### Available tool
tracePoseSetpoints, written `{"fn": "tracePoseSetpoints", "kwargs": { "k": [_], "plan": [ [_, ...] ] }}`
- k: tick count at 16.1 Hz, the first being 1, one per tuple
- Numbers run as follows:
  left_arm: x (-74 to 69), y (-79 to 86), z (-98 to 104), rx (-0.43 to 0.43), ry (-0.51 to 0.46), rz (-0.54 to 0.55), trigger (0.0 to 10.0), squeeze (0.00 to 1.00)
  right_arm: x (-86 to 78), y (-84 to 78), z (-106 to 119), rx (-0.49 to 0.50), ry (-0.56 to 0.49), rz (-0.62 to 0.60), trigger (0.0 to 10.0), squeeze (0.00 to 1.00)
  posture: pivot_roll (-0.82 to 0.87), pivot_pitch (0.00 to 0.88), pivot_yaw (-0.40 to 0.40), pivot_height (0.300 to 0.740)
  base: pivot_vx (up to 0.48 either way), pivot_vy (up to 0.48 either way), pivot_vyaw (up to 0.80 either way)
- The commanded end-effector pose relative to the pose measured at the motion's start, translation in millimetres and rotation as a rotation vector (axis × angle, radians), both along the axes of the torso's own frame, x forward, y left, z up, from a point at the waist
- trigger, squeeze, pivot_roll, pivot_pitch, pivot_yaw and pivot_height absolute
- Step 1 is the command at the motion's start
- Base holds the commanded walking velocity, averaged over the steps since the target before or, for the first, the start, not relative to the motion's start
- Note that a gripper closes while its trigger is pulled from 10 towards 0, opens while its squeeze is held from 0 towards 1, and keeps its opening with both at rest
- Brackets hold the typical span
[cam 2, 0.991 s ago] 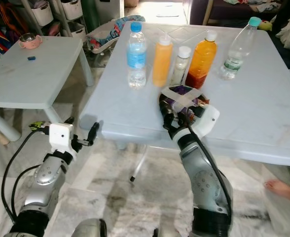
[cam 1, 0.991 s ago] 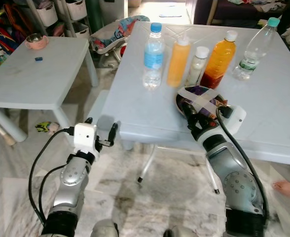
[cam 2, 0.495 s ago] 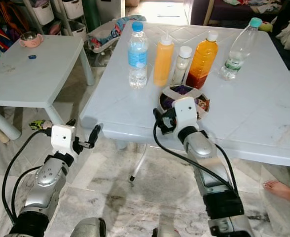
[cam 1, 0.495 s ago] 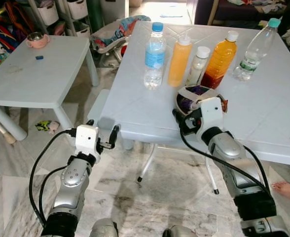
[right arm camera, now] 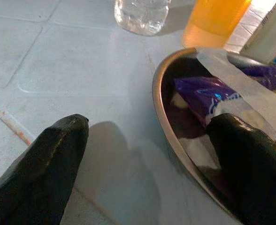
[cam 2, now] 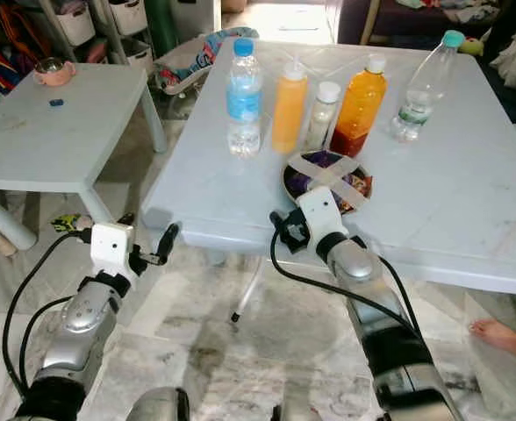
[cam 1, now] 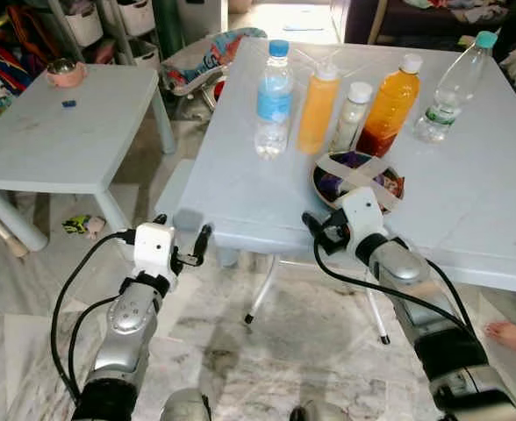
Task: Restocking fridge
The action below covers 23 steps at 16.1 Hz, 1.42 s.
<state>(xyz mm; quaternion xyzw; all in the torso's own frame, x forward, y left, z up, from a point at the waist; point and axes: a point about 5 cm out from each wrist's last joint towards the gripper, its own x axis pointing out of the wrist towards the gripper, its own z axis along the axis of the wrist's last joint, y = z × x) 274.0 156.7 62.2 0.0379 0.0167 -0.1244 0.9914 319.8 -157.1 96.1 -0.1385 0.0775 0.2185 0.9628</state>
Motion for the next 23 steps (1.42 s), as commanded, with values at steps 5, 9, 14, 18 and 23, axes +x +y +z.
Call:
{"fn": "tracePoseSetpoints", "kwargs": {
  "k": [5,9,14,18,23],
  "plan": [
    [-2.0,2.7,2.9,0.022,0.001,-0.015,10.0,0.0,9.9,0.4,-2.1,0.0,0.02,0.01,0.0,0.0,0.06,0.073,0.038,0.74,0.0,0.0,0.0],
    [-3.0,2.9,2.2,0.026,0.01,-0.023,10.0,0.0,8.2,-3.8,-5.6,-0.023,0.032,0.027,0.0,0.0,0.06,0.079,0.043,0.74,0.0,0.0,0.0],
    [-3.0,1.6,1.2,0.025,0.017,-0.026,10.0,0.0,-3.0,-4.2,-0.5,0.042,0.061,0.015,0.0,0.0,0.05,0.08,0.043,0.74,0.0,0.0,0.0],
    [-3.1,1.4,0.9,0.026,0.023,-0.027,10.0,0.0,-14.9,-1.0,6.6,0.052,0.069,0.019,0.0,0.0,0.05,0.081,0.042,0.74,0.0,0.0,0.0],
    [-2.5,0.7,-0.4,0.028,0.032,-0.032,10.0,0.0,-27.7,-7.2,5.2,0.042,0.129,-0.015,0.0,0.0,0.04,0.081,0.044,0.74,0.0,0.0,0.0]
  ]
}}
